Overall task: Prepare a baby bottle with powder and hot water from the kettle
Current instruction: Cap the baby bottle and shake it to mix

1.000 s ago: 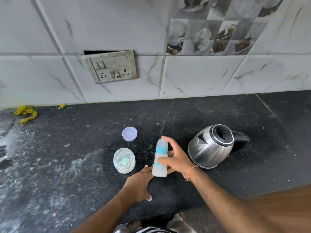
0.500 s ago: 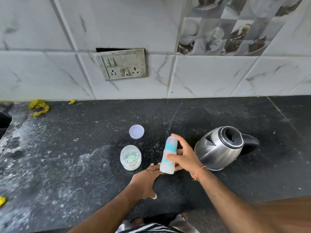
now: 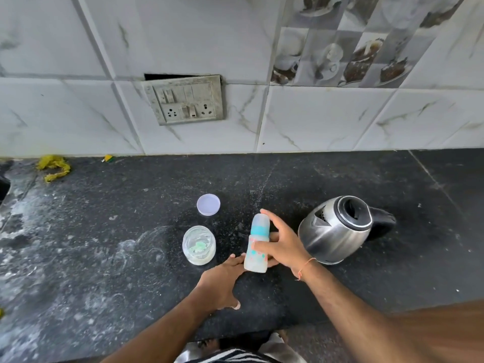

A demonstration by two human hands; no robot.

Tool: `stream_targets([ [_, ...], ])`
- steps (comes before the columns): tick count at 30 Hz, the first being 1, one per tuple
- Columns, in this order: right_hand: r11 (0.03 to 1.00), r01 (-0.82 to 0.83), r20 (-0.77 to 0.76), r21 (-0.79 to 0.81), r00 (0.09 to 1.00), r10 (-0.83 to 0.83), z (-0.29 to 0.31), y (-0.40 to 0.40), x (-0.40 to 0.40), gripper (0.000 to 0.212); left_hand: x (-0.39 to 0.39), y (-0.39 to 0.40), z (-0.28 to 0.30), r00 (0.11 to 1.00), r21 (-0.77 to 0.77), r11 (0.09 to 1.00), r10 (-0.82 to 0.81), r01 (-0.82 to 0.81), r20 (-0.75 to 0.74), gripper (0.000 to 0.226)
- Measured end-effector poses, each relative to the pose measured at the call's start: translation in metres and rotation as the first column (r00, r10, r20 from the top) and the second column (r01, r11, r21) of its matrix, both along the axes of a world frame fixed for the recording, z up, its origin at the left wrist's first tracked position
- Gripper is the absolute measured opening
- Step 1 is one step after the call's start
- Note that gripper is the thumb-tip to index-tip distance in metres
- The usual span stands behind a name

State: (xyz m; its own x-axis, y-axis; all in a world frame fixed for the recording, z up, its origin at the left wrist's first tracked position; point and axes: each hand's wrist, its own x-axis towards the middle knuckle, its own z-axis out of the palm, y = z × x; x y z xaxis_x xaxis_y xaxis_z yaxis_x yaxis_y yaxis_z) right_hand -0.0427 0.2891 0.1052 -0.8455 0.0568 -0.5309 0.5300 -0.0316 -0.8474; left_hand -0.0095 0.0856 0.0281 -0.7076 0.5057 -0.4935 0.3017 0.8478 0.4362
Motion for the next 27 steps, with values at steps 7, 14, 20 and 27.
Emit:
stream_targets([
  [7, 0.999, 0.033, -0.027, 0.015, 0.999, -0.033, 0.001, 0.004, -0.004, 0.084, 0.001, -0.001, -0.004, 1.000, 0.000, 1.000, 0.002, -0.002, 0.002, 0.108],
  [14, 0.999, 0.022, -0.038, 0.023, 0.999, -0.021, -0.001, 0.003, -0.002, 0.084, 0.000, -0.001, -0.003, 1.000, -0.006, 1.000, -0.005, 0.005, 0.010, 0.111],
  [20, 0.955, 0.293, -0.038, -0.053, 0.955, -0.295, -0.007, 0.003, -0.006, 0.077, -0.001, 0.000, -0.005, 1.000, -0.018, 1.000, -0.007, 0.007, 0.011, 0.109],
  [27, 0.955, 0.288, -0.047, -0.067, 0.955, -0.292, -0.005, 0.003, 0.001, 0.071, -0.001, 0.001, -0.006, 1.000, -0.013, 1.000, -0.009, 0.009, 0.022, 0.108],
])
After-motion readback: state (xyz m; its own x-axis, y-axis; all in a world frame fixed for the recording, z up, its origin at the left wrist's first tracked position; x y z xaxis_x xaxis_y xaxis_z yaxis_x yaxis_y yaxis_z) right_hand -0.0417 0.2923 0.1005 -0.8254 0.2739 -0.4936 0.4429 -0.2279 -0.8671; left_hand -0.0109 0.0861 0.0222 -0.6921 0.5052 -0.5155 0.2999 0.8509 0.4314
